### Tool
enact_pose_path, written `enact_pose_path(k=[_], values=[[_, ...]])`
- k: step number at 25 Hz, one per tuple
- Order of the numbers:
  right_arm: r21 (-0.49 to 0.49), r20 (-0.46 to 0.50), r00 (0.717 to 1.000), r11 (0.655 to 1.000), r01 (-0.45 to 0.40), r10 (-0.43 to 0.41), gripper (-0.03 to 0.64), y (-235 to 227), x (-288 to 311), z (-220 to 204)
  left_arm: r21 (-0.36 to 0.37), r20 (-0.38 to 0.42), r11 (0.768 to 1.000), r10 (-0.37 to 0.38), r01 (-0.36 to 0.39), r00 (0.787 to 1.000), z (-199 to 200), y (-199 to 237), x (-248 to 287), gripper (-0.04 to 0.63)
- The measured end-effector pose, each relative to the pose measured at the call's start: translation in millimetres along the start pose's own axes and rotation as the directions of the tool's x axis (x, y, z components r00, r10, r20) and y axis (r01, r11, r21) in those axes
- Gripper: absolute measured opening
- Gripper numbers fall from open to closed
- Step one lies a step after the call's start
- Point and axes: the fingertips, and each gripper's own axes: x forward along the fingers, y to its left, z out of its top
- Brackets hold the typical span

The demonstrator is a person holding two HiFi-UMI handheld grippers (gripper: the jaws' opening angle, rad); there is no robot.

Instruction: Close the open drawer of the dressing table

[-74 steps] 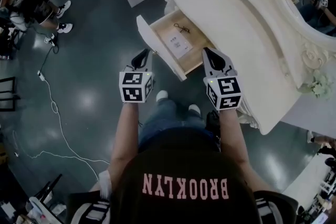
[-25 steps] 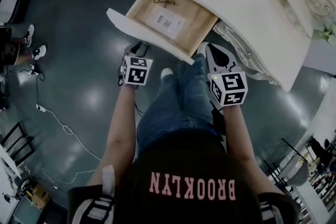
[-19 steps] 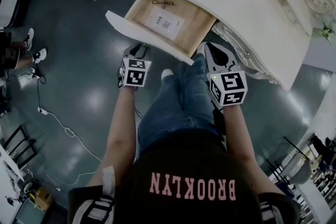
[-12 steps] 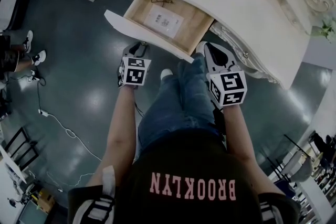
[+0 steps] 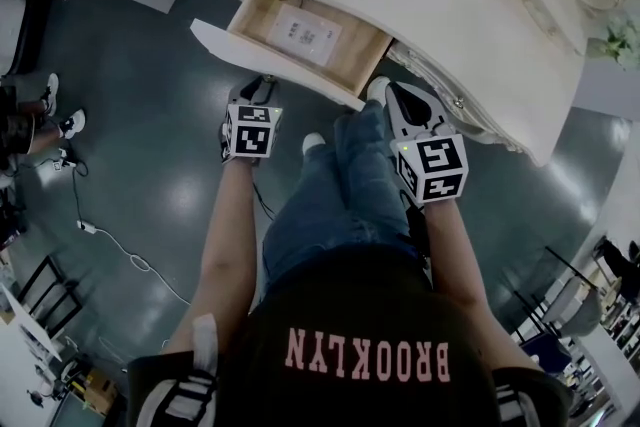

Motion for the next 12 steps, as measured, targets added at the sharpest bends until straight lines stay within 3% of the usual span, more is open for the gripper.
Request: enact_pose_path(k=[12], values=[[0.023, -0.008, 1.0, 1.0, 0.015, -0.015, -0.008, -30, -1, 5, 0.013, -0.021, 1.0, 0.01, -0.009, 1.0, 33, -5, 21, 0.117]])
